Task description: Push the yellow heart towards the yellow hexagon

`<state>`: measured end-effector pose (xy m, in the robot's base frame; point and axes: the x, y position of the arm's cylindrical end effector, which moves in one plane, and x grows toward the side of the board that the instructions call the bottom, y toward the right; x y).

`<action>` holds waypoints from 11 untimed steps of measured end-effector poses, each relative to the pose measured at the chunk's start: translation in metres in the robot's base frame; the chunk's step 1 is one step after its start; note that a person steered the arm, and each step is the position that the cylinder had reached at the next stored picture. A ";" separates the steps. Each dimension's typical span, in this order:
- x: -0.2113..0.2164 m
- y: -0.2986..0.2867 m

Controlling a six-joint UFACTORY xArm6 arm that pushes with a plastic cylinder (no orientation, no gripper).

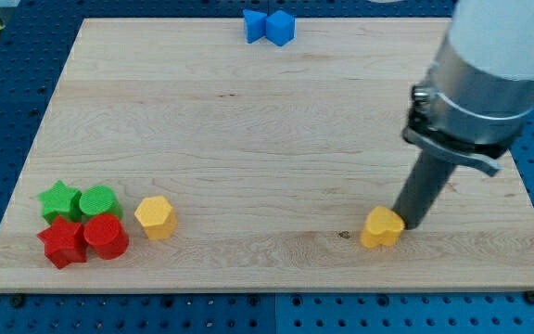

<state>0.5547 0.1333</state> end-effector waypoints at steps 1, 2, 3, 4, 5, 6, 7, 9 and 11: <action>-0.002 -0.034; -0.006 -0.014; 0.013 0.008; 0.035 -0.002; 0.037 -0.016; 0.033 -0.028; 0.025 -0.064; 0.008 -0.100; -0.022 -0.133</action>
